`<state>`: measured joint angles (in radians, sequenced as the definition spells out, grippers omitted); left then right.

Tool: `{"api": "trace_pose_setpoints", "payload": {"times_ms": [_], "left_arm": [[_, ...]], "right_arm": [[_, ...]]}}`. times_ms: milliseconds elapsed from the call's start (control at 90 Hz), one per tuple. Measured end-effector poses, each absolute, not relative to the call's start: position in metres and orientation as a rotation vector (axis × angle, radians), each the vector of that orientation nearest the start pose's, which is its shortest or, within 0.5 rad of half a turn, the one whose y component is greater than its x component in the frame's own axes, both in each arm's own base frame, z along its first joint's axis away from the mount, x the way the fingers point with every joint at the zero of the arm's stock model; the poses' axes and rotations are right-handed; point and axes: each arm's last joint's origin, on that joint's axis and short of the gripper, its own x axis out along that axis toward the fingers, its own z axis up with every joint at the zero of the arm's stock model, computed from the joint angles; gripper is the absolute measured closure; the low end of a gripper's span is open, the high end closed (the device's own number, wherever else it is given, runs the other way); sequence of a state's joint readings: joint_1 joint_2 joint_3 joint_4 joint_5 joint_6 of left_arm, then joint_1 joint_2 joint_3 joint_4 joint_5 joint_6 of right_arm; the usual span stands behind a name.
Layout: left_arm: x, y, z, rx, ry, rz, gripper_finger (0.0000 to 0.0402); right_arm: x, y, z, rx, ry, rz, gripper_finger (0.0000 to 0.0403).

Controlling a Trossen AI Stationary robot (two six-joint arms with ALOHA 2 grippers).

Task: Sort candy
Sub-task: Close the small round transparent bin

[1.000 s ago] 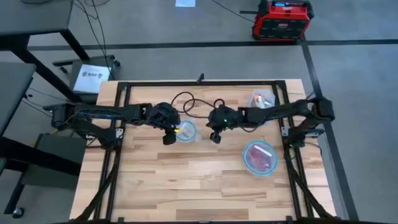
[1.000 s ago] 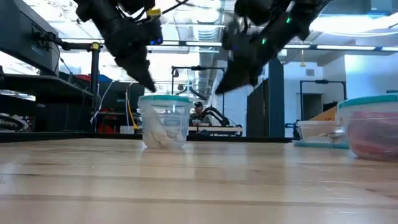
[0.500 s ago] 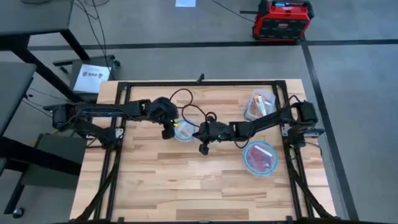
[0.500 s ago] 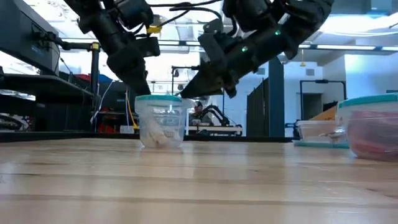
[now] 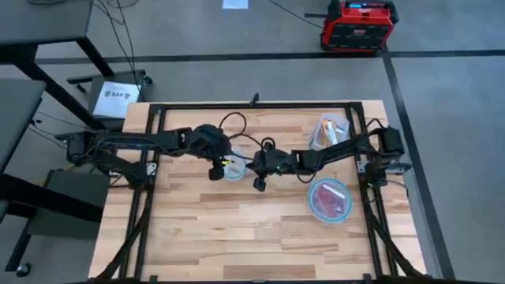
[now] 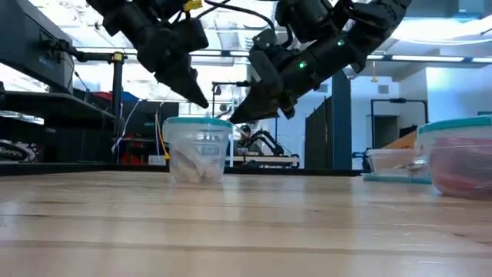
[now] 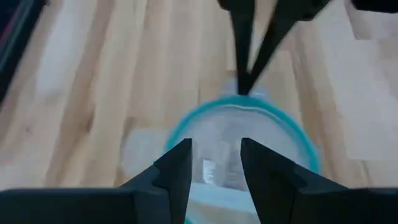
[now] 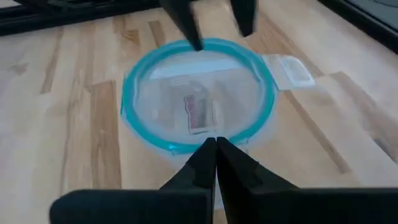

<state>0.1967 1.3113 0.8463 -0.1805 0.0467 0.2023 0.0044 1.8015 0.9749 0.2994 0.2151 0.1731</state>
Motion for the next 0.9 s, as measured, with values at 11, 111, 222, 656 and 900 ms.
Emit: {"api": "trace_pose_setpoints", "payload": {"times_ms": [11, 111, 222, 656, 900], "left_arm": [[0.271, 0.053, 0.245, 0.118, 0.648, 0.071, 0.0279], [0.275, 0.053, 0.245, 0.135, 0.608, 0.006, 0.0279], [0.281, 0.053, 0.235, 0.144, 0.591, -0.039, 0.0279], [0.264, 0.059, 0.18, 0.049, 0.413, -0.074, 0.0279], [0.26, 0.06, 0.169, -0.032, 0.373, 0.005, 0.0279]], "right_arm": [[0.373, -0.005, 0.173, 0.109, 0.506, -0.25, 0.0403], [0.374, -0.004, 0.173, 0.1, 0.502, -0.242, 0.0403], [0.374, -0.004, 0.174, 0.101, 0.493, -0.239, 0.0403], [0.373, -0.004, 0.173, 0.114, 0.511, -0.243, 0.0403], [0.365, -0.007, 0.184, 0.113, 0.533, -0.254, 0.0403]]}}
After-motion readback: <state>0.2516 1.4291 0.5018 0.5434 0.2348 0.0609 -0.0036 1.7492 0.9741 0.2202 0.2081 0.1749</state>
